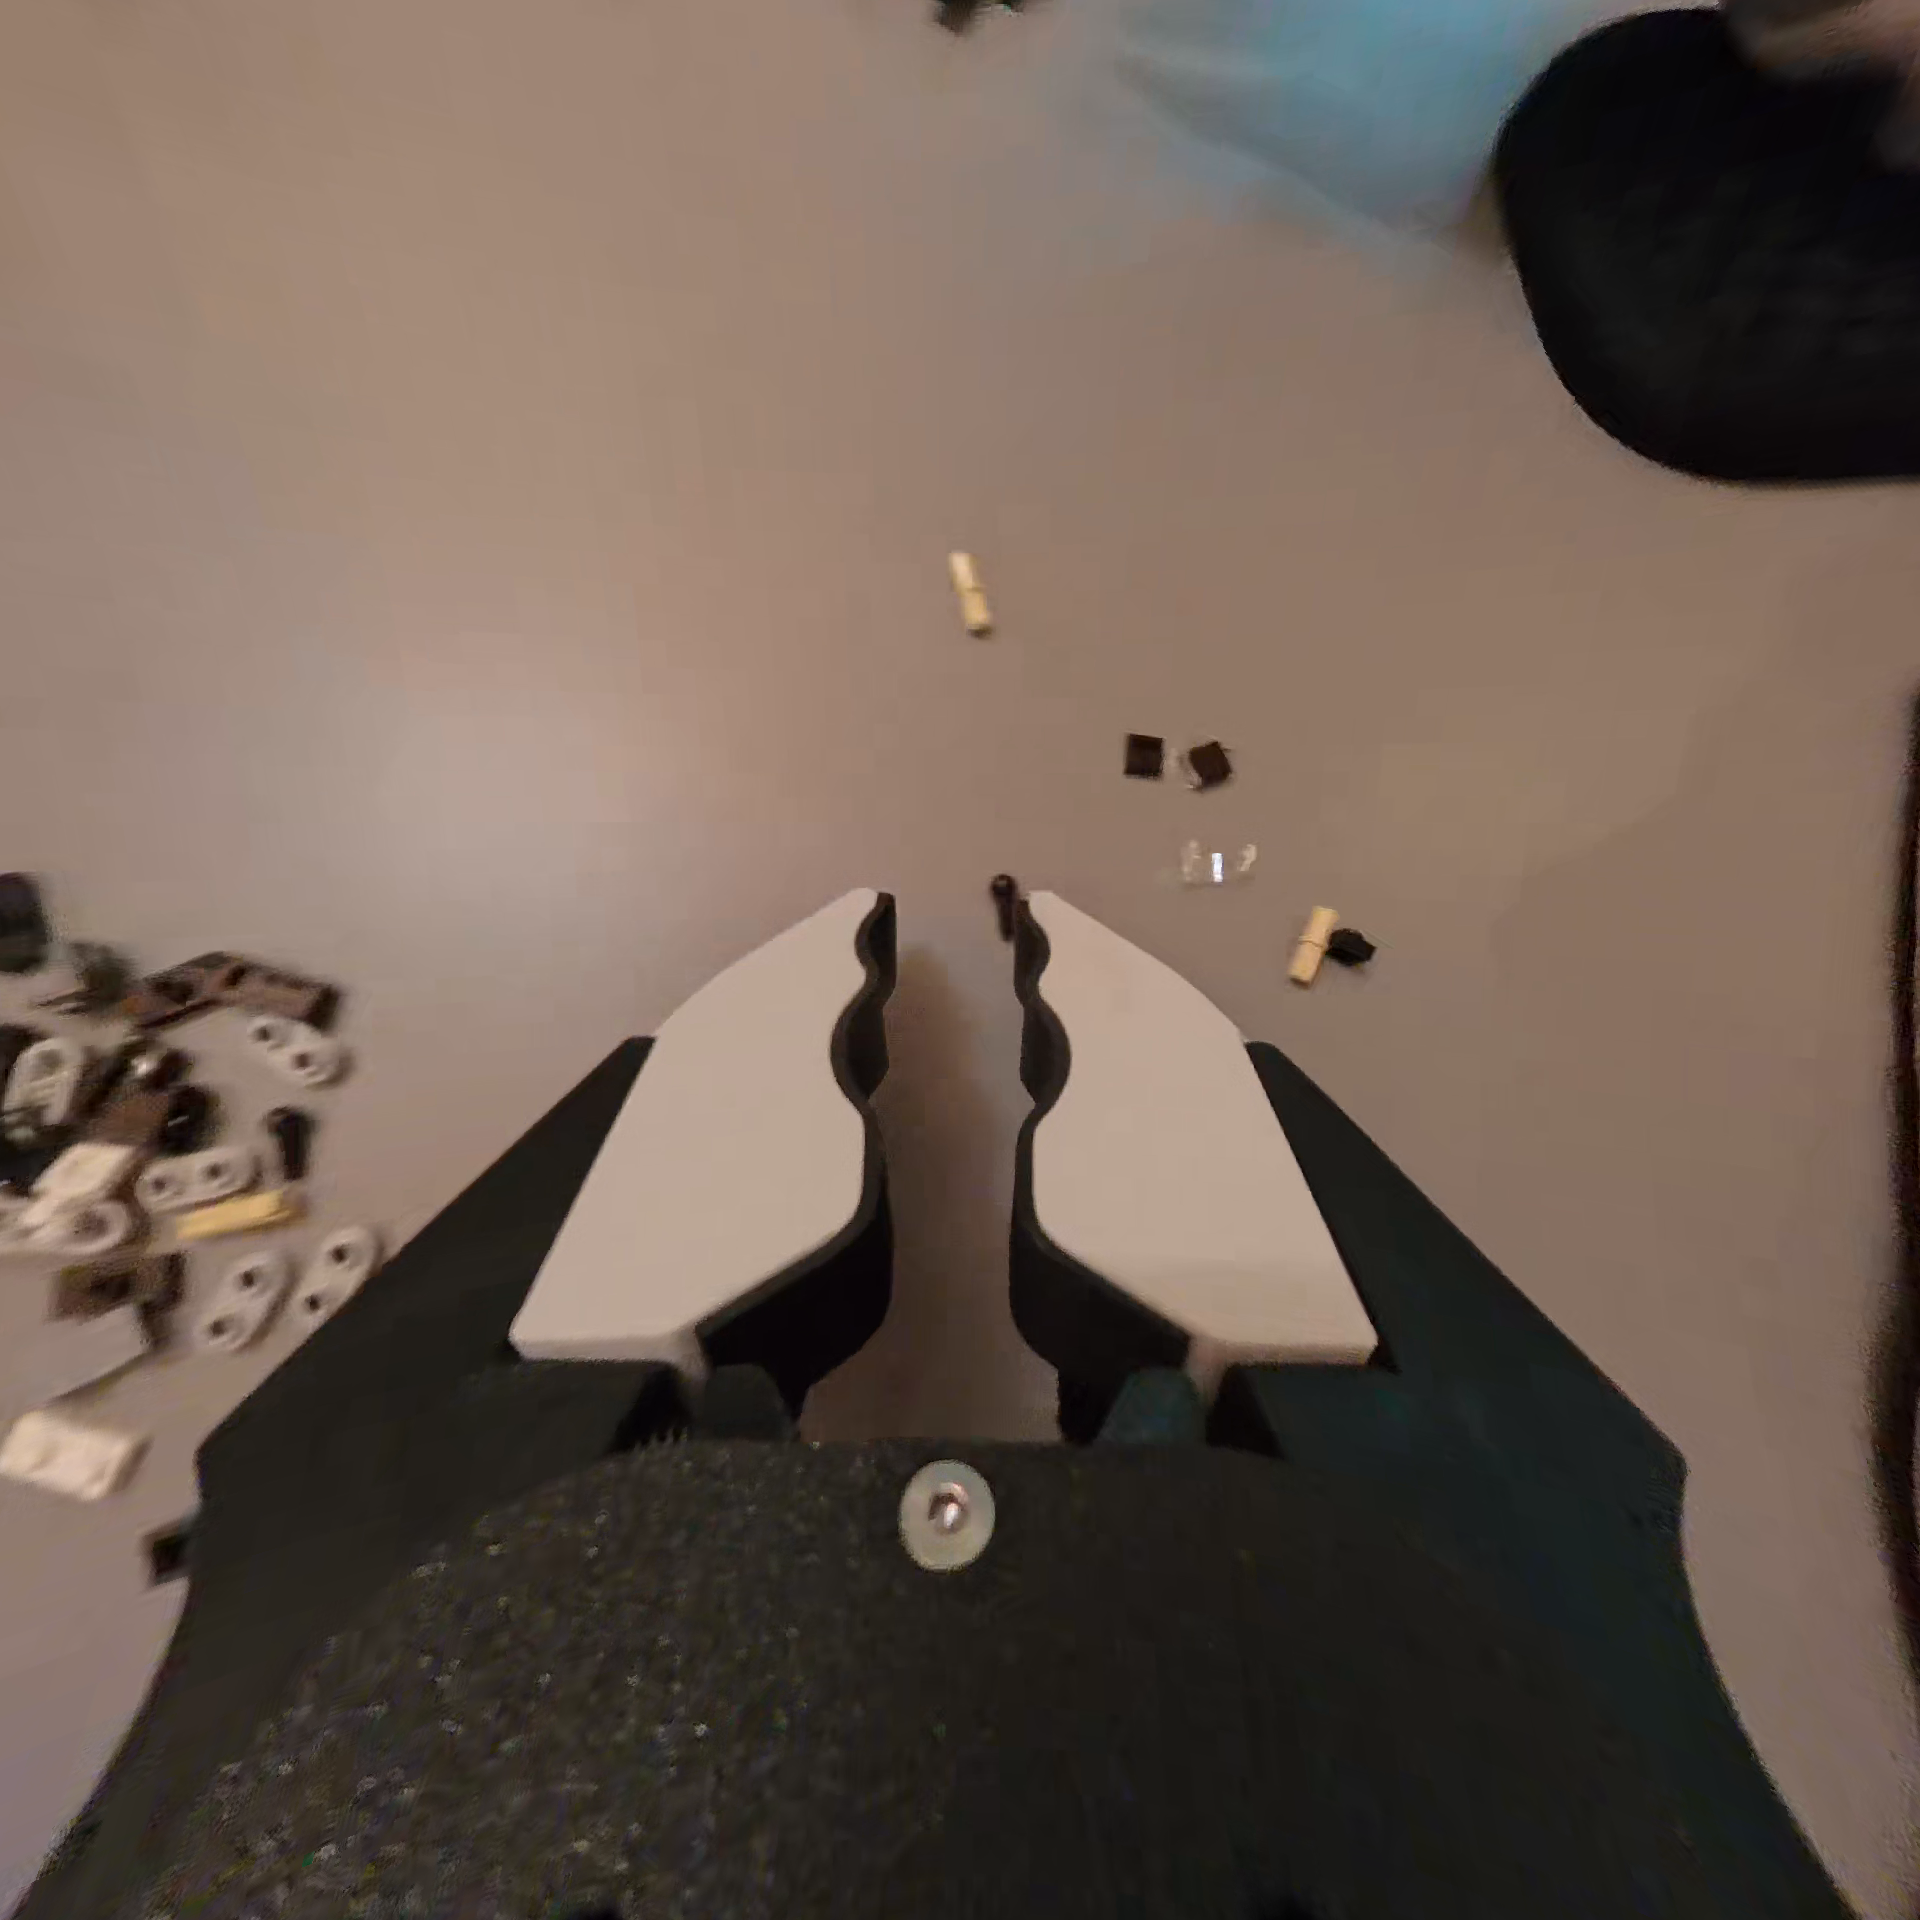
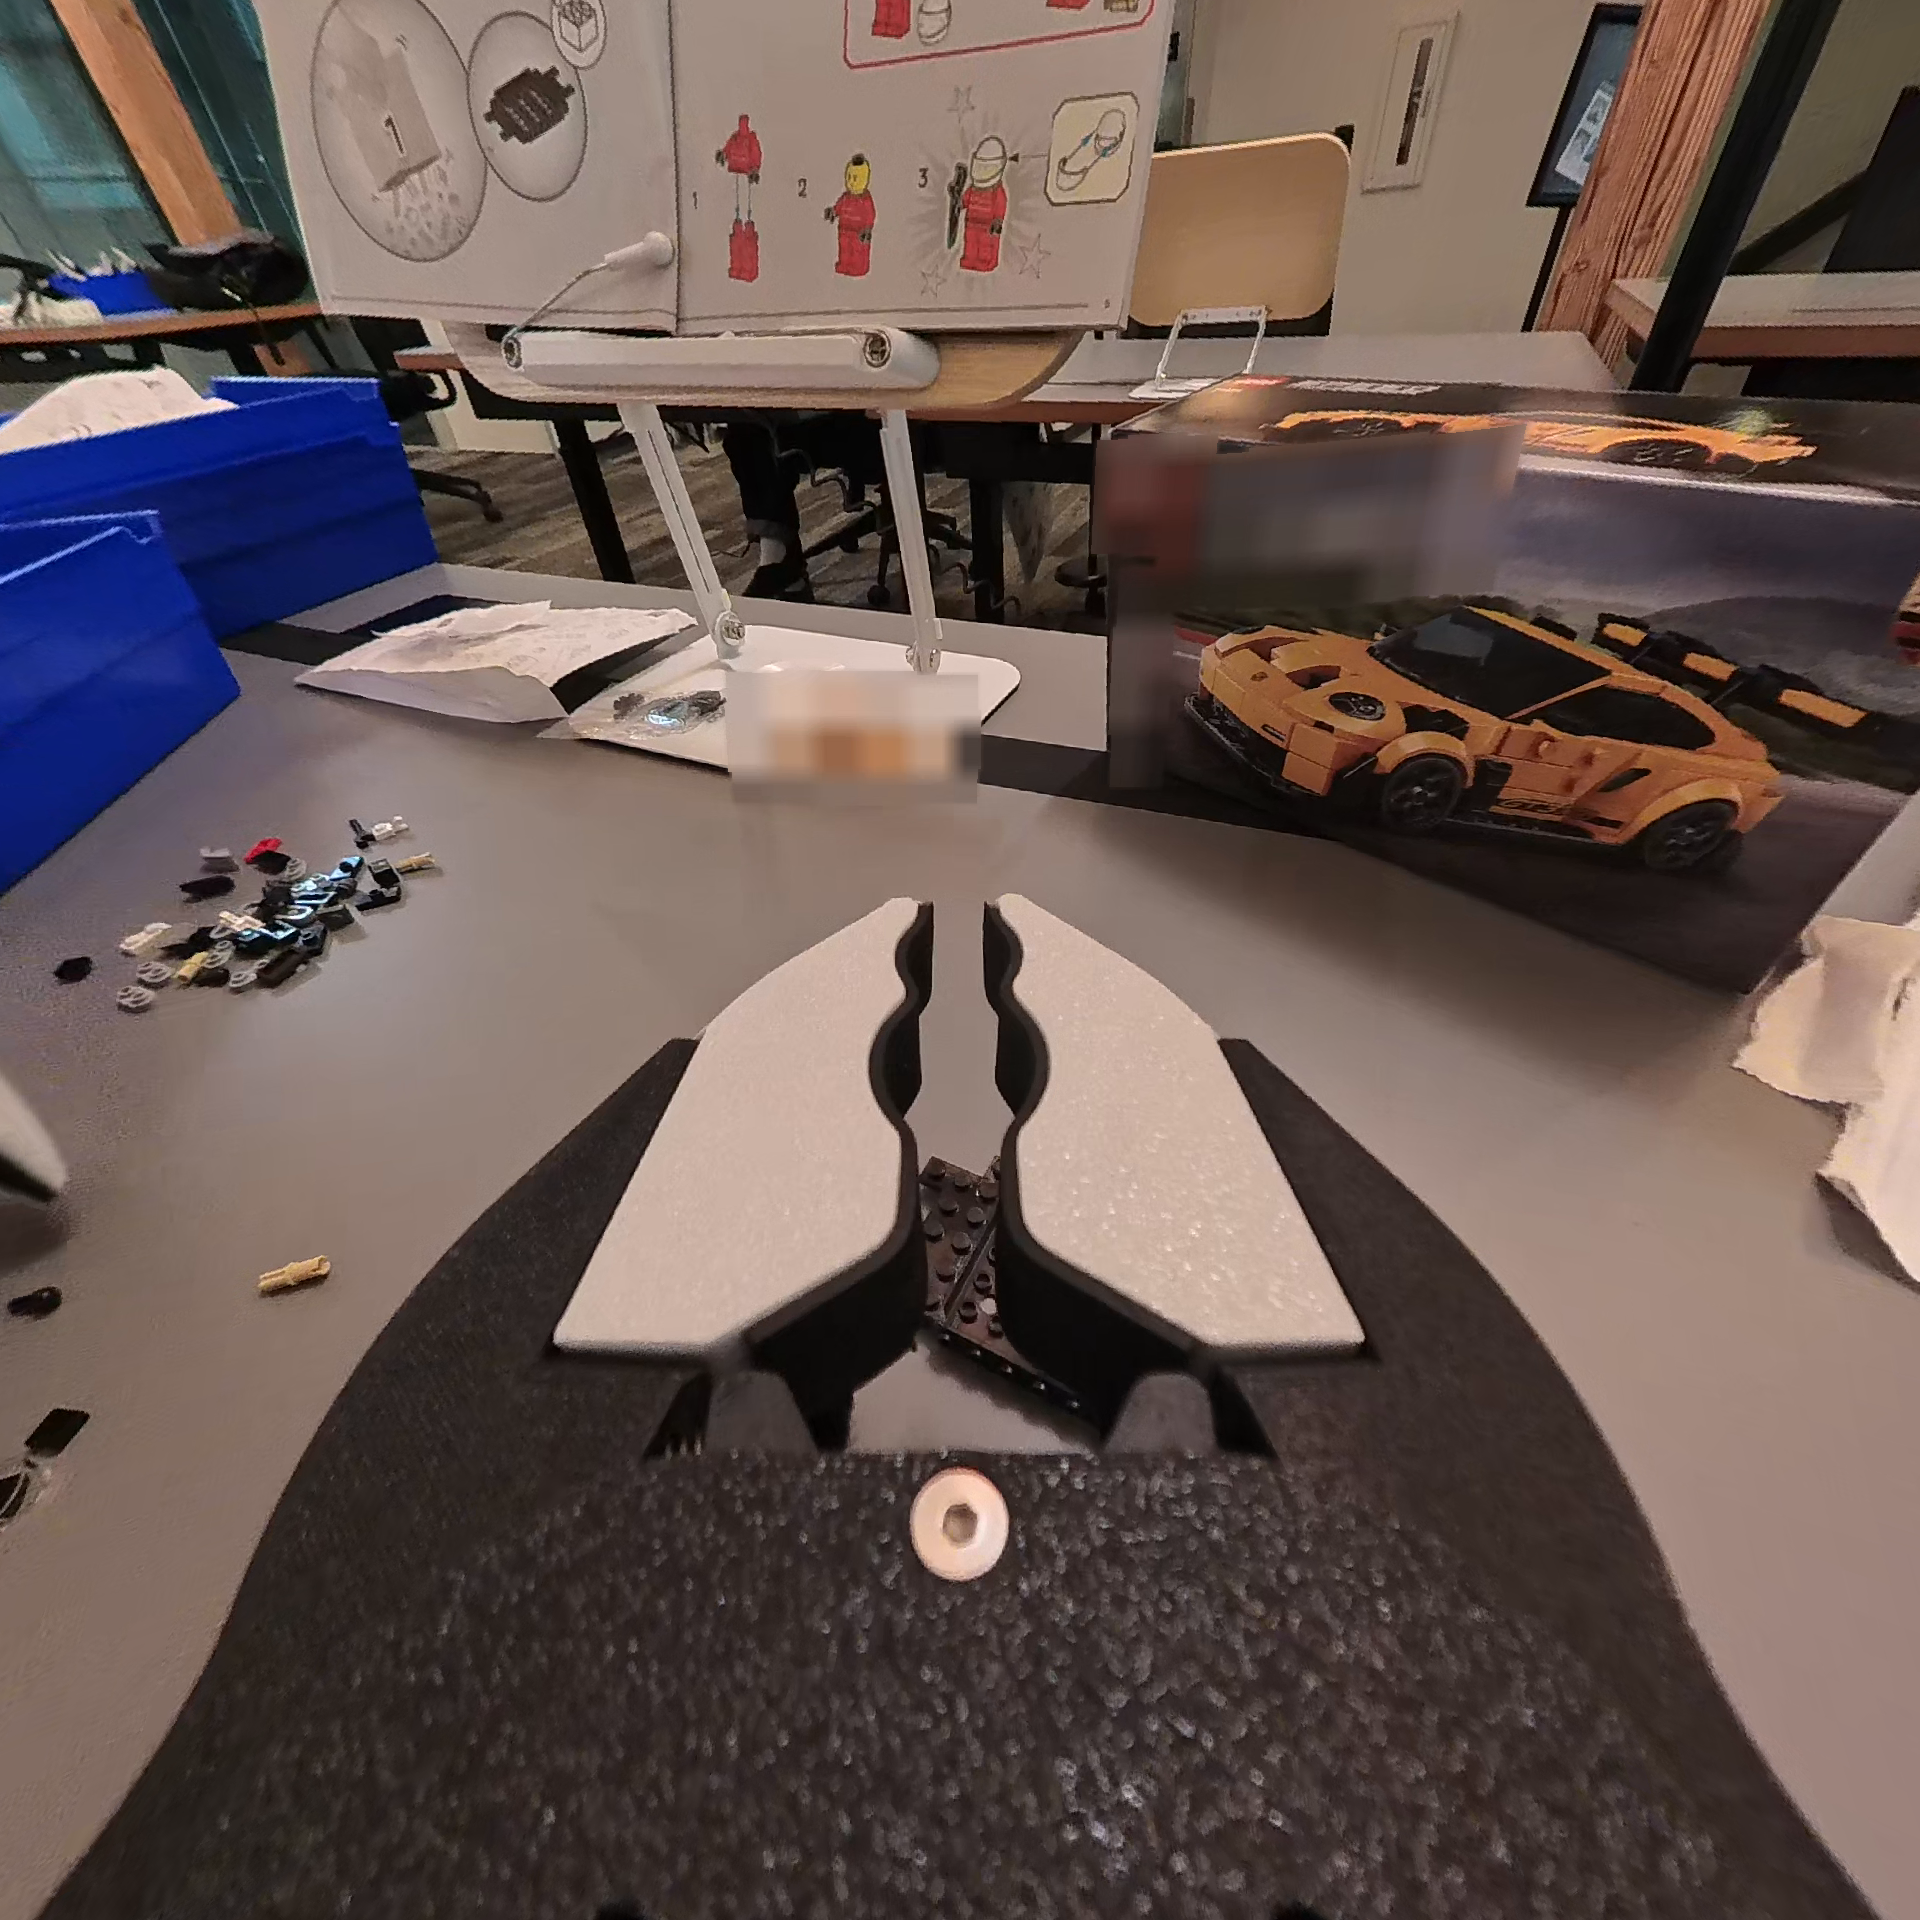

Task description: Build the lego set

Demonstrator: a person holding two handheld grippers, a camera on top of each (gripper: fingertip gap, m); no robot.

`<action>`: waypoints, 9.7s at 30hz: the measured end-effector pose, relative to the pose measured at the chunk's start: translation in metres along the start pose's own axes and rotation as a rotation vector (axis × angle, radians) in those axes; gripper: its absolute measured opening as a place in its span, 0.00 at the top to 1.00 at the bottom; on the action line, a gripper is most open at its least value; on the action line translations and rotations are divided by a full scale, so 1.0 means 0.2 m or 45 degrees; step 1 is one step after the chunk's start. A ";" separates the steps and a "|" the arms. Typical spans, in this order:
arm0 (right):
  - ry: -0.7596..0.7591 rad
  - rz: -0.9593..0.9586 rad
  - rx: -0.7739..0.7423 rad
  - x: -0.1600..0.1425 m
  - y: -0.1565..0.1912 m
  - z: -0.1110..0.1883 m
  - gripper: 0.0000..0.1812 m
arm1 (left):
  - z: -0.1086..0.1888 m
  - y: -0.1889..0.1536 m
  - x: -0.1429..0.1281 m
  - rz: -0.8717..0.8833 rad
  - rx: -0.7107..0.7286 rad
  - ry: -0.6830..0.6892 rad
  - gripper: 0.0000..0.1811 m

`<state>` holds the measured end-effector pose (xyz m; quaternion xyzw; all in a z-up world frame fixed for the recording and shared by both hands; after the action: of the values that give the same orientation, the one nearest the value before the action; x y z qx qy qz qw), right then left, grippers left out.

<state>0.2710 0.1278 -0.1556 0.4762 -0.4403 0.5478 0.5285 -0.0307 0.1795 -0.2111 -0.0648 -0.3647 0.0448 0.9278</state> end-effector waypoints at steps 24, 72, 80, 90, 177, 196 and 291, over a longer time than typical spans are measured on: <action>-0.010 -0.003 -0.002 0.01 -0.01 0.01 0.95 | 0.10 0.39 0.00 0.075 0.670 0.076 0.79; 0.015 0.002 0.019 -0.01 0.01 -0.01 0.95 | -0.01 -0.11 0.03 0.062 -0.025 0.045 0.87; 0.004 0.001 0.020 0.00 0.01 0.00 0.95 | -0.12 -0.22 0.01 -0.008 -0.113 0.135 0.94; 0.000 -0.001 0.022 0.00 0.01 0.00 0.95 | -0.14 -0.21 0.04 -0.011 -0.115 0.079 0.99; 0.014 0.004 0.049 0.00 0.02 0.00 0.94 | 0.20 0.39 -0.06 -0.001 0.657 0.049 0.86; 0.034 0.209 0.582 0.05 0.54 -0.14 0.94 | 0.23 0.29 0.02 -0.154 0.595 -0.136 0.89; 0.107 0.134 0.785 -0.05 0.69 -0.07 0.95 | -0.03 -0.31 -0.08 -0.481 -0.240 0.088 0.89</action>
<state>0.1326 0.1333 -0.1655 0.5676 -0.2554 0.7011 0.3479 -0.0359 0.1160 -0.2173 -0.0832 -0.3411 -0.1665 0.9214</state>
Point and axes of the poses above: each gripper's, where its closed fingertips meet, z back along the fingers, x out of its top, y = z × x across the jaws, the point moved 7 cm from there along z, back along the fingers, and after that the axes turned 2 degrees about z, right-handed, at the moved point
